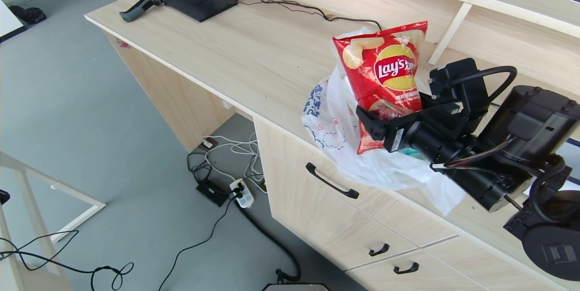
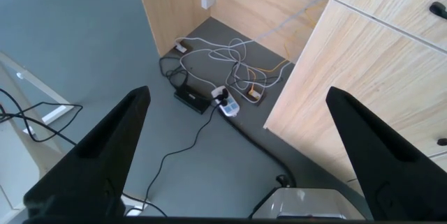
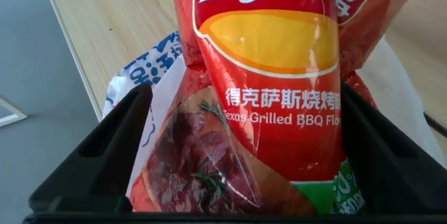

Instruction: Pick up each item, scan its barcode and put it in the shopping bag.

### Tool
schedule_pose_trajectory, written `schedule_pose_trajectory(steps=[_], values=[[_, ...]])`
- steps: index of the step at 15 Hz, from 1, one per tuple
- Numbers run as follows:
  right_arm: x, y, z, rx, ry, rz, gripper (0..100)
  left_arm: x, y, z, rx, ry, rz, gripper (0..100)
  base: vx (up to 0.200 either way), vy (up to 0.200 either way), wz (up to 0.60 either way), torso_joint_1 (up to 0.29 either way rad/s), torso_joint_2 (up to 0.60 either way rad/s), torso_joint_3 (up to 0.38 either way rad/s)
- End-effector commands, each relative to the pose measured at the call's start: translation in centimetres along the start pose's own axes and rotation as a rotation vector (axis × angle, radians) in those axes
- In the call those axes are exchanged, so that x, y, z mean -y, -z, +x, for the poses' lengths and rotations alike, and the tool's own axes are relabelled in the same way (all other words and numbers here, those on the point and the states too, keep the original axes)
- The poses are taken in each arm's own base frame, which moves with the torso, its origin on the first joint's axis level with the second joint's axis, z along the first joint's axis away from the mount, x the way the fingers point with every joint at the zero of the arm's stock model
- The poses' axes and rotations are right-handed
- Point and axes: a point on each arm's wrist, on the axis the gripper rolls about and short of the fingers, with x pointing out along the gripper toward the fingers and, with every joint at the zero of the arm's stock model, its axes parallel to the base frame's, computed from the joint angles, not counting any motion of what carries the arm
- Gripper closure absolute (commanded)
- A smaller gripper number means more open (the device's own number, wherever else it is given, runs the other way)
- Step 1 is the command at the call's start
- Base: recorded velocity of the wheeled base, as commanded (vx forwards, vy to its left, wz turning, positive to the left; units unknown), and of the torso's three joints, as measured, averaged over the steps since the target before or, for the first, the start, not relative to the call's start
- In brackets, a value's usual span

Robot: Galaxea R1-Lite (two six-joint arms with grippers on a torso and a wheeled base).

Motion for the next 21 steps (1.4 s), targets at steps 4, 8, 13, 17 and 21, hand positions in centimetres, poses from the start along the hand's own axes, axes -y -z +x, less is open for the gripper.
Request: schedule_pose_trajectory(steps=[4, 8, 13, 17, 21], values=[[0.3, -0.2, 0.1, 0.014, 0.015, 0.019, 0, 0.0, 0.0, 0.0, -0.002, 0.000, -0.002, 0, 0.000, 0.000, 0.00, 0.000, 0.00, 0.000], [2.0, -0.4, 1.0, 0.026, 0.073, 0.000, 0, 0.0, 0.0, 0.0, -0.002, 0.001, -0.002, 0, 0.000, 0.000, 0.00, 0.000, 0.00, 0.000], [3.5, -0.3, 2.0, 0.030, 0.123, -0.021, 0, 0.0, 0.0, 0.0, -0.002, 0.000, -0.002, 0, 0.000, 0.000, 0.00, 0.000, 0.00, 0.000], [4.7, -0.3, 2.9, 0.050, 0.115, -0.048, 0, 0.0, 0.0, 0.0, -0.002, 0.001, -0.003, 0, 0.000, 0.000, 0.00, 0.000, 0.00, 0.000], [6.3, -1.2, 3.5, 0.089, 0.152, -0.054, 0, 0.0, 0.0, 0.0, -0.003, 0.001, -0.005, 0, 0.000, 0.000, 0.00, 0.000, 0.00, 0.000]])
